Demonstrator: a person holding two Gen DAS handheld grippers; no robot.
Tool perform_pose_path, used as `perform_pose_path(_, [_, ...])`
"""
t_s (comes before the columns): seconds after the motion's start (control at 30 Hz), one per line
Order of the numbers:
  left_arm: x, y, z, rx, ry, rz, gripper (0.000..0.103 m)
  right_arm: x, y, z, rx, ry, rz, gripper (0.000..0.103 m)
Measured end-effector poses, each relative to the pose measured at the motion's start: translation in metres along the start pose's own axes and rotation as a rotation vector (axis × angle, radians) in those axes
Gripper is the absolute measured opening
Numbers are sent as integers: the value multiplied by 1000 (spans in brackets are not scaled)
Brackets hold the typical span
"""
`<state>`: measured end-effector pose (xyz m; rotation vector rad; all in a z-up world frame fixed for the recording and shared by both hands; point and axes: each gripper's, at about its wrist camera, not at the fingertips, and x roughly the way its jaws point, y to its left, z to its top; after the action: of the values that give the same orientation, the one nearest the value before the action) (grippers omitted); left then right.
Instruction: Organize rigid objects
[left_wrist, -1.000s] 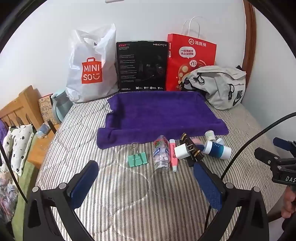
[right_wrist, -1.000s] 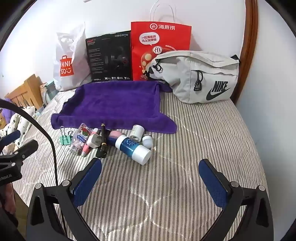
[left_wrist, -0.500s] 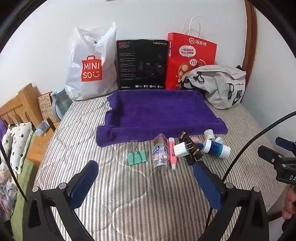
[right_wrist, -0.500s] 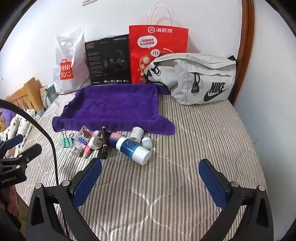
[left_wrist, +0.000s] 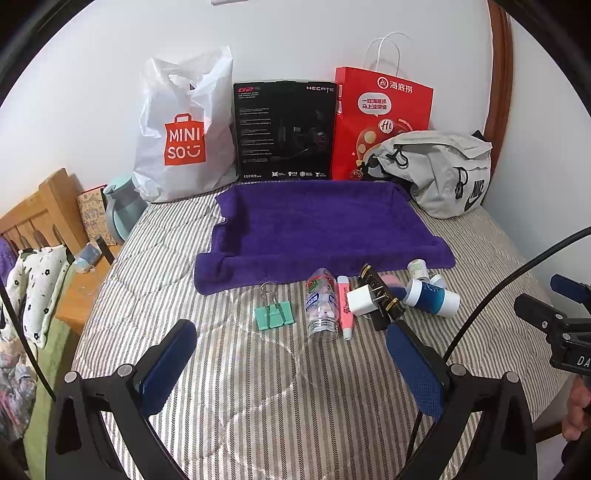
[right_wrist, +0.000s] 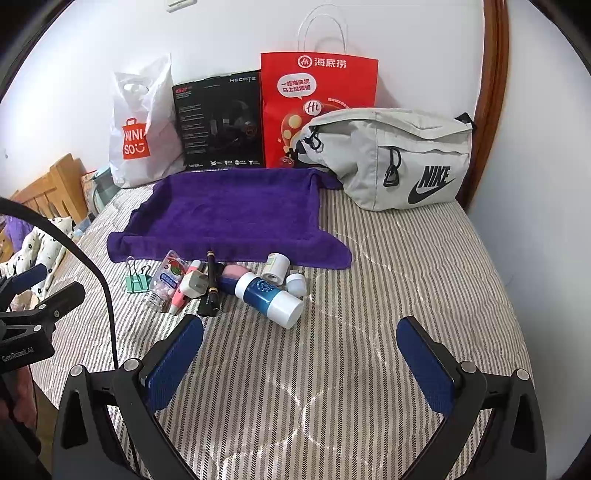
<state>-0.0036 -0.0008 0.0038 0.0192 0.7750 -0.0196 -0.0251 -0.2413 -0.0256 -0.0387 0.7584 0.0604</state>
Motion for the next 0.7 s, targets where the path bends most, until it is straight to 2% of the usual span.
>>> perform_pose_path(0.7, [2,-2,0,6,9,-2,103,-3,3,0,-8,-16,4,103])
